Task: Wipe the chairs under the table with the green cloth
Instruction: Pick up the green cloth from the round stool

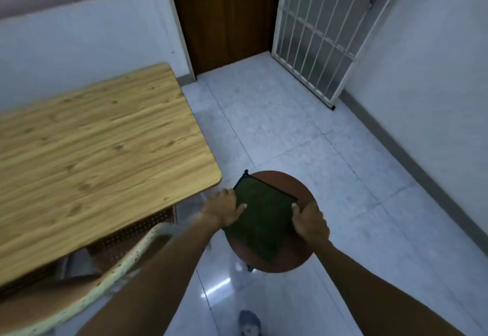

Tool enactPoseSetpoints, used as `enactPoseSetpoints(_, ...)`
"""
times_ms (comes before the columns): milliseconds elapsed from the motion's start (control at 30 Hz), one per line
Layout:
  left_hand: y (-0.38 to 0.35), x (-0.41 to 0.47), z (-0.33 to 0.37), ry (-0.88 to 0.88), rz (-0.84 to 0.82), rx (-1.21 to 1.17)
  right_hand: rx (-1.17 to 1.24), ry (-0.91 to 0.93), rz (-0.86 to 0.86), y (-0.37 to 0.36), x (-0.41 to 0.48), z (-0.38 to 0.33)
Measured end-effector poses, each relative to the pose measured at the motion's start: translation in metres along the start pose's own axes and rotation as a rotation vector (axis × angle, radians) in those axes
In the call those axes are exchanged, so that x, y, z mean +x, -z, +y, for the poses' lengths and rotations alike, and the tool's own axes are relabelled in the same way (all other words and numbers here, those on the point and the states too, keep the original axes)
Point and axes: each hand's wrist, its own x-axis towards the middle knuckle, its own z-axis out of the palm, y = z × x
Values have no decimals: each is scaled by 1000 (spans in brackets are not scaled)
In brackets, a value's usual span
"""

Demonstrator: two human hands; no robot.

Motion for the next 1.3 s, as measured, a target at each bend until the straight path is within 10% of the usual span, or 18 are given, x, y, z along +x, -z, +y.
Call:
enactPoseSetpoints(733, -39, 32, 29, 190, 176, -343, 240, -168, 97, -61, -5, -27)
enactPoseSetpoints(1300, 19, -84, -21, 224, 614, -1003, 126, 412, 257, -14, -91, -84)
